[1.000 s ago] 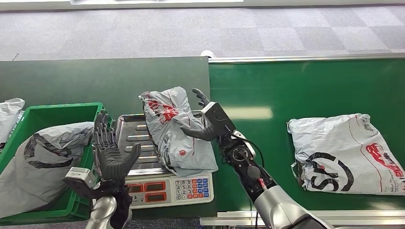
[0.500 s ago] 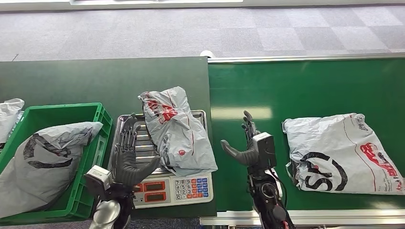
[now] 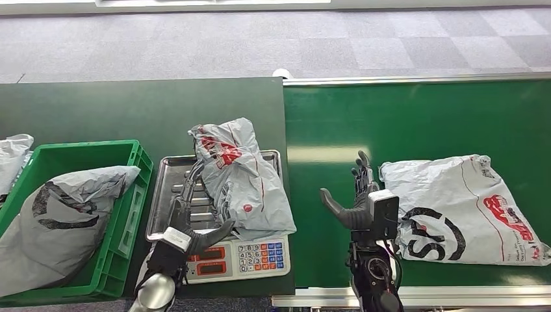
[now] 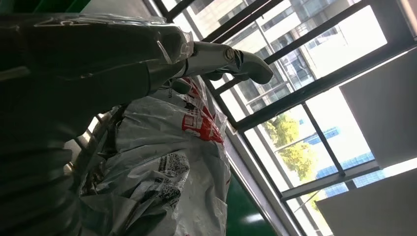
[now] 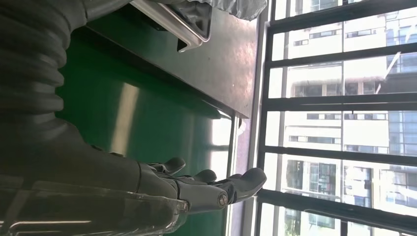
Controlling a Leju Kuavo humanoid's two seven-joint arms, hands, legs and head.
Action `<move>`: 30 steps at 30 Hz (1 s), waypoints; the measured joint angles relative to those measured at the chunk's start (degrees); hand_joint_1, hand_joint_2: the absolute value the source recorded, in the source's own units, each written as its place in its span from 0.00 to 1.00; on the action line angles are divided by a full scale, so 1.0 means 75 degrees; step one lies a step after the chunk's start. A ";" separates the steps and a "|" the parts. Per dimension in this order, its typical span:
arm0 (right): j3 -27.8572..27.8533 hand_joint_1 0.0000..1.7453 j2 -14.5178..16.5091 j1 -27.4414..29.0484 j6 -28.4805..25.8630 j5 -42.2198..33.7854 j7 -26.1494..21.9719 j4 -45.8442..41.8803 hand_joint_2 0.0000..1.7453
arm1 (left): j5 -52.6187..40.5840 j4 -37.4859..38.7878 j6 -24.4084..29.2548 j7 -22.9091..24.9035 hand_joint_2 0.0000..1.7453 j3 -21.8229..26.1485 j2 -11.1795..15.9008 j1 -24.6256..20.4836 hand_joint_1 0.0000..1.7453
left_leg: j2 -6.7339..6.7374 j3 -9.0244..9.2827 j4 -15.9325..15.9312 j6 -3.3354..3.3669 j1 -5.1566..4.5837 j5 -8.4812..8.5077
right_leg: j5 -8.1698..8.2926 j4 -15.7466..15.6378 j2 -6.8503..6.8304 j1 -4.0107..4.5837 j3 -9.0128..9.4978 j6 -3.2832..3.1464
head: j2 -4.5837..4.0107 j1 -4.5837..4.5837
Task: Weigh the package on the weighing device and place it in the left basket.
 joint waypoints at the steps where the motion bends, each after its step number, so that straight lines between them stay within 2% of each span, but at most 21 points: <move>1: -0.0027 0.00 0.0014 0.0001 0.0000 0.0014 0.0002 -0.0017 1.00 | -0.0297 0.0003 0.0193 0.0025 1.00 -0.0046 0.0005 -0.0030 0.00 | -0.0001 0.0000 0.0000 0.0000 0.0000 0.0000 | 0.0000 0.0000 0.0000 0.0000 0.0001 0.0000 | 0.0000 0.0000; 6: -0.0095 0.00 0.0041 0.0009 0.0006 0.0030 0.0007 -0.0058 1.00 | -0.0943 0.0037 0.0539 0.0119 1.00 -0.0204 0.0025 -0.0096 0.00 | 0.0003 0.0001 0.0000 0.0000 0.0000 0.0000 | 0.0000 0.0000 0.0001 0.0000 0.0000 0.0000 | 0.0000 0.0000; 11: -0.0123 0.00 0.0041 0.0029 0.0066 0.0066 0.0013 -0.0063 1.00 | -0.2712 0.0176 0.1199 0.0479 1.00 -0.0501 0.0109 -0.0204 0.00 | 0.0001 0.0000 0.0000 0.0000 0.0000 0.0000 | 0.0000 0.0000 0.0001 0.0000 0.0000 0.0000 | 0.0000 0.0000; 15: -0.0168 0.00 0.0044 0.0036 0.0197 0.0160 0.0013 -0.0064 1.00 | -0.4127 0.0605 0.1387 0.1106 1.00 -0.0819 0.0165 -0.0406 0.00 | 0.0000 0.0001 0.0000 0.0000 0.0000 0.0000 | 0.0000 0.0000 0.0001 0.0000 0.0000 0.0000 | 0.0000 0.0001; 18: -0.0231 0.00 0.0067 0.0036 0.0301 0.0259 0.0013 -0.0064 1.00 | -0.4630 0.1059 0.1031 0.1366 1.00 -0.1009 0.0176 -0.0563 0.00 | 0.0002 0.0001 0.0000 0.0000 0.0000 0.0000 | 0.0001 0.0000 0.0001 0.0000 0.0001 0.0000 | 0.0000 0.0000; 23: -0.0311 0.00 0.0094 0.0036 0.0400 0.0361 0.0013 -0.0064 1.00 | -0.4682 0.1597 0.0179 0.1443 1.00 -0.1198 0.0181 -0.0692 0.00 | 0.0001 0.0001 0.0000 0.0000 0.0000 0.0000 | 0.0000 0.0000 0.0001 0.0000 0.0000 0.0000 | 0.0000 -0.0001; 30: -0.0361 0.00 0.0106 0.0036 0.0417 0.0373 0.0013 -0.0064 1.00 | -0.4680 0.1909 -0.0011 0.1465 1.00 -0.1272 0.0182 -0.0827 0.00 | -0.0001 0.0000 0.0000 0.0000 0.0000 0.0000 | 0.0000 0.0000 0.0000 0.0000 0.0003 0.0000 | 0.0000 0.0000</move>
